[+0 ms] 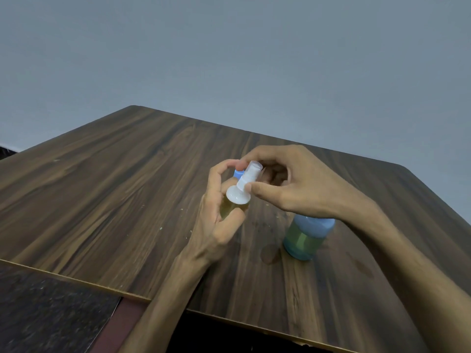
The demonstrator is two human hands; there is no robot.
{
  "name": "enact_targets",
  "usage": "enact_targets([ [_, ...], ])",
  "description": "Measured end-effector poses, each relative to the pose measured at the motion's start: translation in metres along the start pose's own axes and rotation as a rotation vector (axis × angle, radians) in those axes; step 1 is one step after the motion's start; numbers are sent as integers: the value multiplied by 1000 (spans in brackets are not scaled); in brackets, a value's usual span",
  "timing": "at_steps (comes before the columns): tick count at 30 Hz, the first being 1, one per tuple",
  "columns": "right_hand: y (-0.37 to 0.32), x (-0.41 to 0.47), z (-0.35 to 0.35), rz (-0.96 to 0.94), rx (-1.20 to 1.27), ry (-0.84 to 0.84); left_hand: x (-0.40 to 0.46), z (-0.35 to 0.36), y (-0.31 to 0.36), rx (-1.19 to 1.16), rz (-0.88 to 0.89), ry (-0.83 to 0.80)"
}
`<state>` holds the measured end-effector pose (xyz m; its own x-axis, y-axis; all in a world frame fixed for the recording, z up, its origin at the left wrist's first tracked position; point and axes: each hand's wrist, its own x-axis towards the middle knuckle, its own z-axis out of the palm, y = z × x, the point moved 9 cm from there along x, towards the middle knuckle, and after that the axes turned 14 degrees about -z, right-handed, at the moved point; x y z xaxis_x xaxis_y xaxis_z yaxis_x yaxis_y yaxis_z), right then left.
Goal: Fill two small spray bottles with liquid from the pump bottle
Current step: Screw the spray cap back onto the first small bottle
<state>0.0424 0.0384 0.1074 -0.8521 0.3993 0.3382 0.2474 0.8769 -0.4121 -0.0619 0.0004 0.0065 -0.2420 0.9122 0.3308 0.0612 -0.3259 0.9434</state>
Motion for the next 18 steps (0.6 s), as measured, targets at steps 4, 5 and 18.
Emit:
enact_targets([
  [4,10,1,-1,89,-37,-17,-2,2,1,5,12,-10],
  [5,12,1,-2,111,-74,-10,-2,2,2,5,19,-12],
  [18,15,-3,-7,169,-5,12,-7,12,5,69,4,-102],
])
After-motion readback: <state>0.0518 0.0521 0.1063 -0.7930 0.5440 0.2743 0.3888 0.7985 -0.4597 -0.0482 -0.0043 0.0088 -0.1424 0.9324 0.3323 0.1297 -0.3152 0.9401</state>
